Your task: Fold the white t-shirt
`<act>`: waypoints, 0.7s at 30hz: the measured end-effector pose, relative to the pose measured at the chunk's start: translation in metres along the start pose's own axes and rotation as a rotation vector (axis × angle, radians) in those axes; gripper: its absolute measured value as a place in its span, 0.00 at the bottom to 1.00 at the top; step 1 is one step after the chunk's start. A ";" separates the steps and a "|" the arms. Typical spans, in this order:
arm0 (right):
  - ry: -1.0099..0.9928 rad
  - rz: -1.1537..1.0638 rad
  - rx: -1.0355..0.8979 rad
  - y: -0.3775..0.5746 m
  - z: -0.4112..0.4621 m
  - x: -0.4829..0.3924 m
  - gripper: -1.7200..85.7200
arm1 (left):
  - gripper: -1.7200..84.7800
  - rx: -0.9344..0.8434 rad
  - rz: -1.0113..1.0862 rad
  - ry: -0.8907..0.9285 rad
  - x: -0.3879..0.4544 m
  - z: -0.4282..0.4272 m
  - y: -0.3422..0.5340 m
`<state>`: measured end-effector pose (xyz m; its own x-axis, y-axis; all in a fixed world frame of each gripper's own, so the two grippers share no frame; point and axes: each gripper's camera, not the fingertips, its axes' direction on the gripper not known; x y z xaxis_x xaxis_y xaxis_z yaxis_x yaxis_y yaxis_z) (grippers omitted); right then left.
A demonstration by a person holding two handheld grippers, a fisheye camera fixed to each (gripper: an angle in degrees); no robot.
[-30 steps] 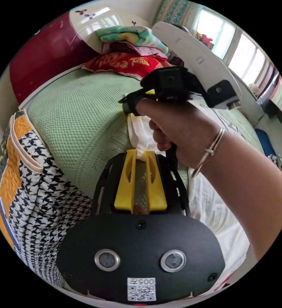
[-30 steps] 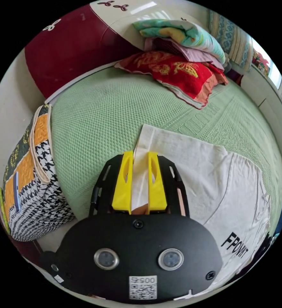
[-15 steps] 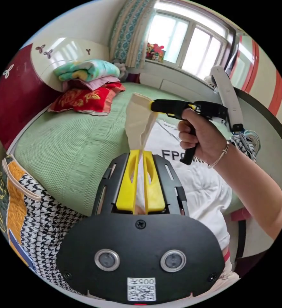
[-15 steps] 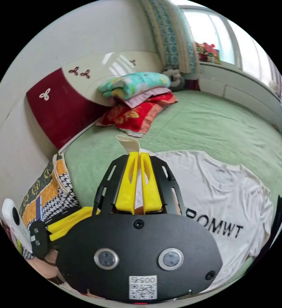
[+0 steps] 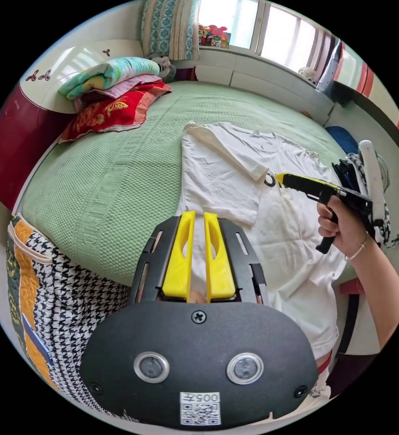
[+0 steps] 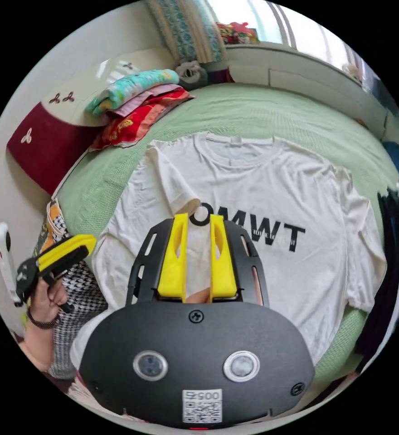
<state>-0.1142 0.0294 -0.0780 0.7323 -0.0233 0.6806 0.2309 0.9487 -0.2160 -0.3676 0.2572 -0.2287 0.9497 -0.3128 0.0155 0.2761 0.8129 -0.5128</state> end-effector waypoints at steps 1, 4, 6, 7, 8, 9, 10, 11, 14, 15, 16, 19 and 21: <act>0.020 -0.071 0.021 -0.004 -0.001 -0.012 0.11 | 0.08 -0.006 -0.004 0.000 0.001 0.007 -0.005; 0.060 -0.233 0.038 -0.010 0.008 -0.042 0.12 | 0.08 -0.034 -0.006 -0.025 0.004 0.029 -0.014; 0.084 -0.303 0.010 -0.013 0.022 -0.055 0.11 | 0.07 -0.064 -0.009 -0.043 0.005 0.044 -0.018; 0.127 -0.326 -0.018 -0.015 0.033 -0.061 0.11 | 0.07 -0.083 -0.010 -0.047 0.005 0.053 -0.019; 0.170 -0.336 -0.049 -0.017 0.045 -0.062 0.11 | 0.06 -0.087 -0.010 -0.042 0.005 0.057 -0.019; 0.188 -0.336 -0.068 -0.018 0.050 -0.062 0.10 | 0.06 -0.077 -0.011 -0.029 0.005 0.062 -0.019; 0.176 -0.332 -0.061 -0.020 0.052 -0.060 0.09 | 0.06 -0.068 -0.013 -0.018 0.004 0.065 -0.019; 0.146 -0.296 -0.027 -0.023 0.046 -0.057 0.07 | 0.05 -0.066 -0.015 -0.012 0.004 0.066 -0.019; 0.074 -0.223 0.059 -0.039 0.021 -0.045 0.02 | 0.05 -0.056 -0.027 0.015 0.003 0.073 -0.020; 0.072 -0.206 0.067 -0.044 0.017 -0.041 0.02 | 0.04 -0.052 -0.033 0.023 0.003 0.075 -0.021; 0.078 -0.160 0.069 -0.056 0.011 -0.031 0.01 | 0.04 -0.052 -0.038 0.028 0.004 0.078 -0.021; 0.104 0.030 0.025 -0.083 0.005 0.011 0.01 | 0.03 -0.063 -0.044 0.029 0.007 0.080 -0.024; 0.147 0.163 -0.039 -0.088 0.008 0.041 0.01 | 0.03 -0.068 -0.045 0.012 0.008 0.079 -0.024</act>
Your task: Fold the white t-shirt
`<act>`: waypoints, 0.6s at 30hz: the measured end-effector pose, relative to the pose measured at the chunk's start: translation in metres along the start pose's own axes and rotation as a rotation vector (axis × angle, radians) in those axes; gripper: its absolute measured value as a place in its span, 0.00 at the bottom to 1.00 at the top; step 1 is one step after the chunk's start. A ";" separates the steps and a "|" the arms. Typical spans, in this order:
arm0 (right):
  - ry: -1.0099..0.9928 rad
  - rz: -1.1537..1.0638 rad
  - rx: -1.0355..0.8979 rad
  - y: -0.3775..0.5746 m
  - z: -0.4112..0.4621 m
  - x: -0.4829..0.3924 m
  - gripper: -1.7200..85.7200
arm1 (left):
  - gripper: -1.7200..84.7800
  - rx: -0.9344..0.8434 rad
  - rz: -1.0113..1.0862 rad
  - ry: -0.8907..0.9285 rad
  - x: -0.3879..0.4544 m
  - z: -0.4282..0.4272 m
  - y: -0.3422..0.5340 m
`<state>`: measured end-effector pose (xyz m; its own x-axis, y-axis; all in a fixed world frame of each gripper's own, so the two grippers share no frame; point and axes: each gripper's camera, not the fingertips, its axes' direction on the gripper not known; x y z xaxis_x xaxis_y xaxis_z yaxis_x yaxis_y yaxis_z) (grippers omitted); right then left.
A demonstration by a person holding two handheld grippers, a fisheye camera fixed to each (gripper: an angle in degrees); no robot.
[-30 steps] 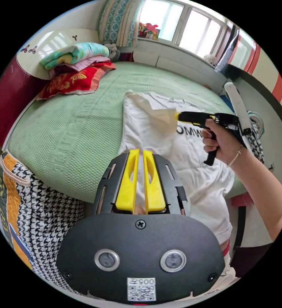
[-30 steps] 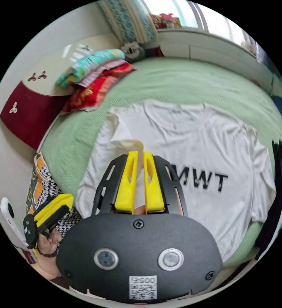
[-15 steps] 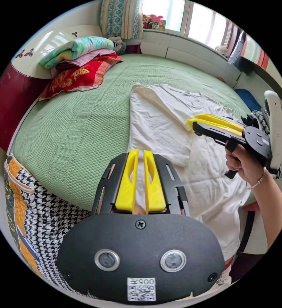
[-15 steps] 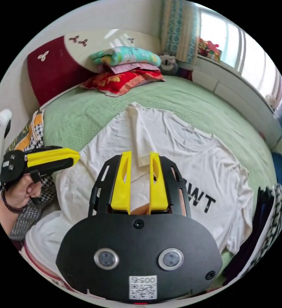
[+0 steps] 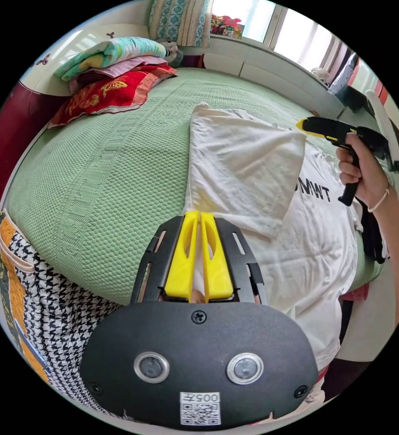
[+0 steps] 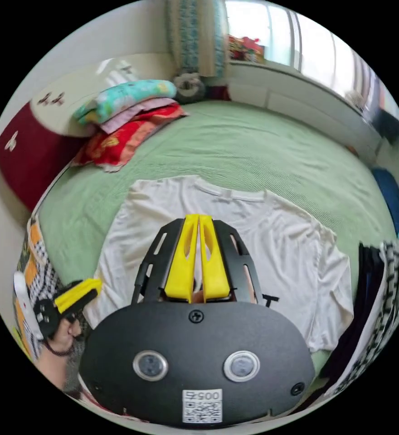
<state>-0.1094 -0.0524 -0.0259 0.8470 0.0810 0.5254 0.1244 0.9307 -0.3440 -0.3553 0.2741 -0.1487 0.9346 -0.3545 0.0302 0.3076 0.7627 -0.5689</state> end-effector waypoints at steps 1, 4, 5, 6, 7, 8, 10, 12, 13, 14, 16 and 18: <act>0.024 0.040 -0.044 0.000 0.004 0.014 0.01 | 0.03 0.003 -0.001 -0.008 0.000 -0.001 0.001; 0.016 0.026 -0.039 0.017 -0.001 0.023 0.02 | 0.03 0.019 -0.005 -0.005 -0.002 -0.005 0.004; -0.013 -0.025 -0.025 0.028 -0.005 0.016 0.03 | 0.03 0.023 -0.008 -0.004 -0.003 -0.006 0.005; -0.028 -0.053 -0.024 0.033 -0.006 0.011 0.03 | 0.03 0.027 -0.015 0.000 -0.004 -0.006 0.006; -0.056 -0.116 -0.033 0.043 -0.006 -0.002 0.05 | 0.04 0.028 -0.019 0.003 -0.004 -0.005 0.006; -0.078 -0.176 -0.040 0.053 -0.006 -0.018 0.06 | 0.04 0.028 -0.019 0.003 -0.003 -0.005 0.005; -0.115 -0.267 -0.044 0.070 -0.007 -0.043 0.07 | 0.04 0.031 -0.010 0.000 0.003 -0.002 0.003; -0.159 -0.341 -0.048 0.085 -0.007 -0.068 0.08 | 0.04 0.035 0.004 -0.002 0.010 0.003 0.001; -0.179 -0.376 -0.054 0.095 -0.006 -0.083 0.08 | 0.04 0.024 0.002 -0.002 0.012 0.011 0.000; -0.173 -0.403 -0.076 0.104 -0.002 -0.096 0.08 | 0.04 0.011 -0.004 -0.007 0.013 0.017 0.000; -0.139 -0.435 -0.159 0.117 0.014 -0.111 0.08 | 0.03 0.032 0.005 -0.022 0.016 0.034 0.005; -0.104 -0.440 -0.158 0.129 0.018 -0.115 0.09 | 0.03 0.052 -0.001 -0.062 0.016 0.036 0.009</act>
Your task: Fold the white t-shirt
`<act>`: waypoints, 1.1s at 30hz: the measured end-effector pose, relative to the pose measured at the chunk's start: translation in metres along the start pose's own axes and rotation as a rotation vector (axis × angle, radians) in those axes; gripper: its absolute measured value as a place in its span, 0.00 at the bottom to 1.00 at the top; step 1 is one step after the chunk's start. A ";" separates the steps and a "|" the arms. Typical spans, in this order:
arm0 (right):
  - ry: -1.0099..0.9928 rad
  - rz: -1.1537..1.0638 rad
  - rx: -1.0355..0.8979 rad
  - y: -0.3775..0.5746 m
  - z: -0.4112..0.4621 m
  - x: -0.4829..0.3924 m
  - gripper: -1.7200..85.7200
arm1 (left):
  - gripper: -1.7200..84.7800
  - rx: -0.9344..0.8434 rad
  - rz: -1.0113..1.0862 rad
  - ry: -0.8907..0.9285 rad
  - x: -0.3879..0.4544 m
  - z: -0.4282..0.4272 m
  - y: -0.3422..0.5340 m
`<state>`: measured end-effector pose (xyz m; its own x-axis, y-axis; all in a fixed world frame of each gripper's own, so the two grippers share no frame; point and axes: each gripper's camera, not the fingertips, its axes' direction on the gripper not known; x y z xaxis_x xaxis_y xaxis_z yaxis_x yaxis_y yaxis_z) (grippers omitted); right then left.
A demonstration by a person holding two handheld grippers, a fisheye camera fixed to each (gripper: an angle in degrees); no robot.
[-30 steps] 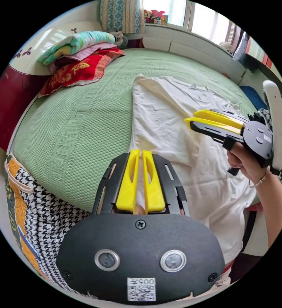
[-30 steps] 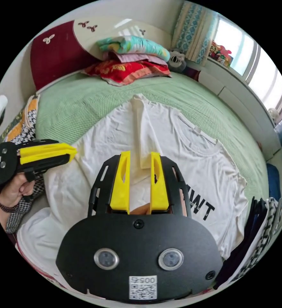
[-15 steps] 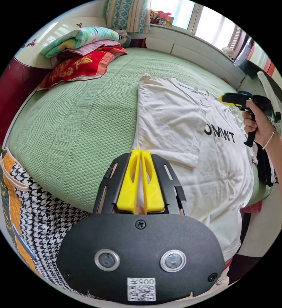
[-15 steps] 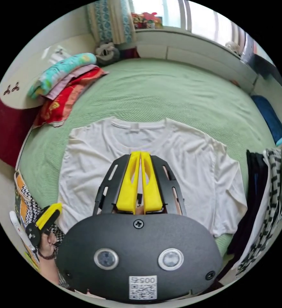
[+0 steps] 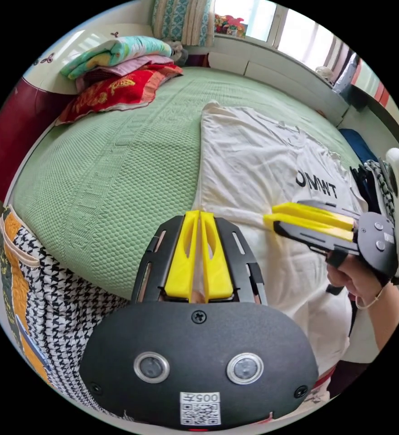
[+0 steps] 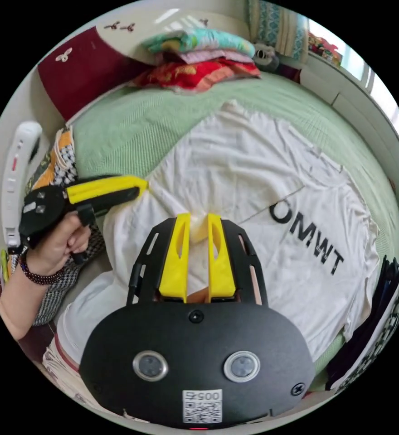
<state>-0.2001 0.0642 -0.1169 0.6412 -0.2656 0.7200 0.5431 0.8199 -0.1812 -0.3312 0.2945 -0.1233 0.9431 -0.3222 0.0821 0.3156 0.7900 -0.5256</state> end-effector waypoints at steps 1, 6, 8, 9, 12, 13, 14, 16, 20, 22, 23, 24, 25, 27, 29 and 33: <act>-0.021 -0.017 -0.005 0.004 -0.004 -0.002 0.09 | 0.03 -0.005 -0.018 -0.045 0.001 0.000 0.000; -0.081 -0.010 0.026 0.025 -0.035 0.014 0.10 | 0.02 -0.078 -0.044 -0.208 0.003 0.004 0.000; -0.068 0.049 0.076 0.045 -0.054 0.033 0.11 | 0.02 -0.066 -0.036 -0.142 0.005 -0.001 0.005; -0.059 0.066 0.084 0.051 -0.058 0.038 0.11 | 0.02 -0.053 -0.033 -0.114 0.008 -0.006 0.009; -0.003 0.159 0.108 0.085 -0.073 0.066 0.10 | 0.02 -0.036 0.007 -0.078 0.028 -0.016 0.017; 0.017 0.197 0.100 0.100 -0.077 0.078 0.10 | 0.02 -0.030 0.035 -0.062 0.039 -0.019 0.019; 0.043 0.236 0.090 0.115 -0.080 0.089 0.10 | 0.02 -0.029 0.050 -0.051 0.045 -0.020 0.019; 0.081 0.287 0.081 0.137 -0.085 0.103 0.09 | 0.01 -0.020 0.097 -0.009 0.072 -0.024 0.019; 0.097 0.399 0.094 0.181 -0.101 0.129 0.09 | 0.01 -0.014 0.162 0.143 0.118 -0.031 0.012; 0.093 0.452 0.117 0.194 -0.108 0.139 0.09 | 0.01 0.022 0.193 0.269 0.154 -0.038 0.005; 0.101 0.482 0.127 0.200 -0.112 0.143 0.09 | 0.01 0.031 0.207 0.285 0.165 -0.039 0.004; 0.109 0.495 0.130 0.203 -0.113 0.145 0.09 | 0.01 0.039 0.239 0.300 0.186 -0.039 0.000; 0.127 0.511 0.134 0.206 -0.115 0.149 0.09 | 0.01 0.033 0.278 0.309 0.209 -0.035 -0.003; 0.158 0.523 0.127 0.209 -0.115 0.153 0.09 | 0.01 0.017 0.333 0.318 0.238 -0.025 -0.007; 0.224 0.553 0.089 0.209 -0.110 0.161 0.09 | 0.01 -0.005 0.377 0.323 0.263 -0.011 -0.011; 0.230 0.570 0.019 0.209 -0.096 0.172 0.08 | 0.01 -0.038 0.412 0.311 0.297 0.024 -0.025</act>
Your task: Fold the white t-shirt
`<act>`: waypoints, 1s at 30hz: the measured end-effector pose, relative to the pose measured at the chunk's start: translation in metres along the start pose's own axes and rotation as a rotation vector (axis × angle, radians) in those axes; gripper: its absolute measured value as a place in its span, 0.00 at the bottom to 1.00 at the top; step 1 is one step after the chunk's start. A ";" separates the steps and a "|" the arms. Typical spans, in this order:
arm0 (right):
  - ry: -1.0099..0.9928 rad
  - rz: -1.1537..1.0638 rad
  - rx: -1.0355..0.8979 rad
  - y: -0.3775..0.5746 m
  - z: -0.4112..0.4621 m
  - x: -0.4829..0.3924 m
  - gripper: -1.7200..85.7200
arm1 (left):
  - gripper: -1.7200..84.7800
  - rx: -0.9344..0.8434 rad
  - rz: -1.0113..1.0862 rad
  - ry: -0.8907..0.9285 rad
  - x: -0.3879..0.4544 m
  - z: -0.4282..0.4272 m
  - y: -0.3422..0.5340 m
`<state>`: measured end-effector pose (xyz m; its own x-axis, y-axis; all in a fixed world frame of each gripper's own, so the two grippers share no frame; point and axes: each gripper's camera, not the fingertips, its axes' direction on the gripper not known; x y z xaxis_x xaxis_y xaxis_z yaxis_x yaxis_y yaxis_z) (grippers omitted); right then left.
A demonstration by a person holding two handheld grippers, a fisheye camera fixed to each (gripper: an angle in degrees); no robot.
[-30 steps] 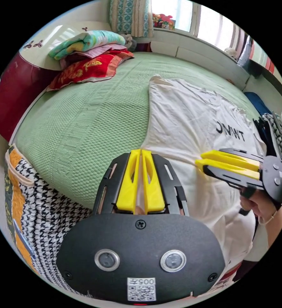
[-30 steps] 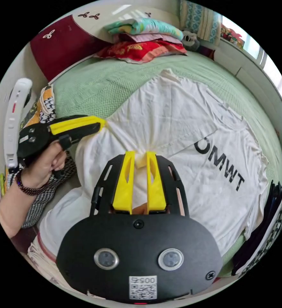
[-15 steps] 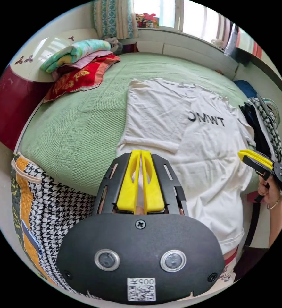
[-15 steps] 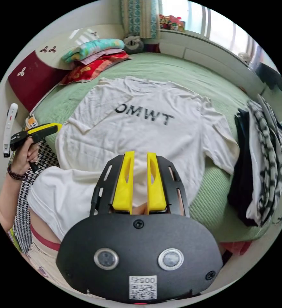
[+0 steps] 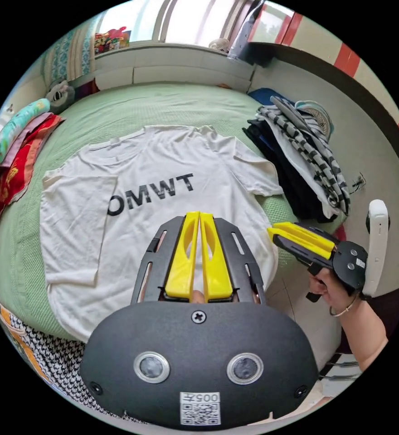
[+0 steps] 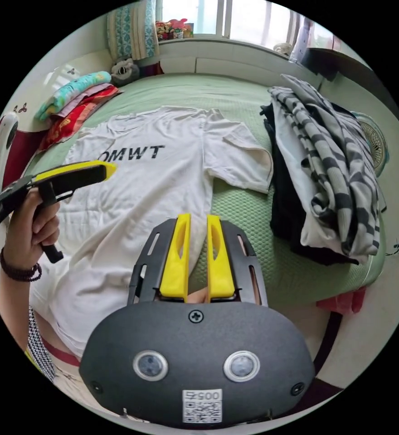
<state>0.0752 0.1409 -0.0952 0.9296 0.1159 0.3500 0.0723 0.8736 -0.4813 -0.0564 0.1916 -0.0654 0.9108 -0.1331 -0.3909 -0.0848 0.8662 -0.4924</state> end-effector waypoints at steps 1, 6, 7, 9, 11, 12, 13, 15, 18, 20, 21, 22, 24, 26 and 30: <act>0.003 -0.008 -0.034 0.000 0.010 0.001 0.08 | 0.01 -0.005 0.004 -0.001 0.000 0.011 -0.006; -0.014 -0.046 -0.015 0.000 0.015 0.005 0.06 | 0.01 -0.060 0.050 -0.048 -0.002 0.058 -0.009; 0.001 -0.072 -0.020 -0.001 0.016 0.003 0.05 | 0.02 -0.007 0.058 -0.045 -0.003 0.061 -0.004; 0.014 -0.118 -0.029 -0.004 0.016 0.000 0.05 | 0.01 -0.035 0.038 -0.038 -0.004 0.061 -0.009; 0.000 -0.140 -0.050 -0.009 0.013 0.002 0.04 | 0.01 -0.074 0.063 -0.047 -0.004 0.062 -0.016; -0.008 -0.139 -0.061 -0.012 0.012 0.004 0.04 | 0.01 -0.078 0.085 -0.047 -0.005 0.064 -0.018; -0.043 -0.155 -0.074 -0.018 0.007 0.008 0.04 | 0.01 -0.079 0.081 -0.030 -0.009 0.064 -0.020; -0.094 -0.139 0.010 -0.029 -0.010 0.016 0.03 | 0.01 -0.085 0.061 0.011 -0.017 0.063 -0.025; -0.073 -0.090 0.146 -0.061 -0.031 0.030 0.05 | 0.01 0.010 0.036 0.074 -0.033 0.049 -0.026; -0.035 -0.050 0.168 -0.095 -0.027 0.038 0.09 | 0.01 0.052 0.011 0.116 -0.046 0.043 -0.024; -0.028 -0.045 0.170 -0.103 -0.024 0.039 0.09 | 0.01 0.055 -0.006 0.142 -0.054 0.041 -0.024; -0.006 -0.036 0.159 -0.120 -0.014 0.042 0.10 | 0.01 0.054 -0.019 0.157 -0.062 0.041 -0.024; 0.036 -0.006 0.118 -0.142 0.004 0.044 0.10 | 0.01 0.063 -0.041 0.162 -0.073 0.040 -0.023; 0.031 0.024 0.048 -0.165 0.027 0.045 0.09 | 0.01 0.077 -0.067 0.157 -0.083 0.038 -0.022; 0.093 0.037 -0.040 -0.181 0.054 0.042 0.07 | 0.01 0.090 -0.085 0.186 -0.099 0.035 -0.024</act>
<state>0.0812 0.0128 0.0499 0.9612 0.1016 0.2564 0.0501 0.8498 -0.5247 -0.1304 0.2012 0.0126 0.8224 -0.2867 -0.4914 0.0335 0.8866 -0.4613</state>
